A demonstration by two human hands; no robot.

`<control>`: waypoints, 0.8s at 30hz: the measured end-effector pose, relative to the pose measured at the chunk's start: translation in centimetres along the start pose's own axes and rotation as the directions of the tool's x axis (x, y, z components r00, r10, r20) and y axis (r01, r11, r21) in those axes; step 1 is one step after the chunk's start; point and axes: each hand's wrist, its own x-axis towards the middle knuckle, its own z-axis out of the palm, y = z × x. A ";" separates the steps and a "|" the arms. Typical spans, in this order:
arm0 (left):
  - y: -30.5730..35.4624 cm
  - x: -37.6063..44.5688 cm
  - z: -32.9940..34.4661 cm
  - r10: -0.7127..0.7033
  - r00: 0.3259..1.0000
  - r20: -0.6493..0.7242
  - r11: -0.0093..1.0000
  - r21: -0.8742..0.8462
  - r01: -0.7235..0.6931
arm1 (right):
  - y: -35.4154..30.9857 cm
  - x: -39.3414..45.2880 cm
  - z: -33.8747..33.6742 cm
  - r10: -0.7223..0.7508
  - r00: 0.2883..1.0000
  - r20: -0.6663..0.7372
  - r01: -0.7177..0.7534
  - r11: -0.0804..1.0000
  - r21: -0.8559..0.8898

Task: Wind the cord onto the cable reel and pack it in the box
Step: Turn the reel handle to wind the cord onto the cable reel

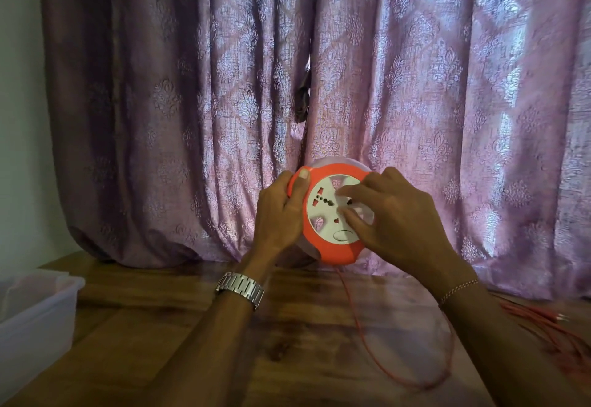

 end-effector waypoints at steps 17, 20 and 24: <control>0.3 -0.2 0.2 0.016 1.000 -0.006 0.999 0.049 -0.015 | -1.1 0.0 0.2 -0.057 0.979 0.195 0.061 0.998 -0.013; 0.5 -0.2 0.1 0.023 1.000 -0.013 0.999 0.048 -0.023 | -0.9 -0.2 0.3 0.010 0.983 0.184 0.000 0.999 -0.050; 0.8 -0.4 0.1 0.014 1.000 -0.010 1.000 0.026 -0.014 | -0.9 -0.2 0.9 0.173 0.983 0.062 -0.166 0.980 -0.113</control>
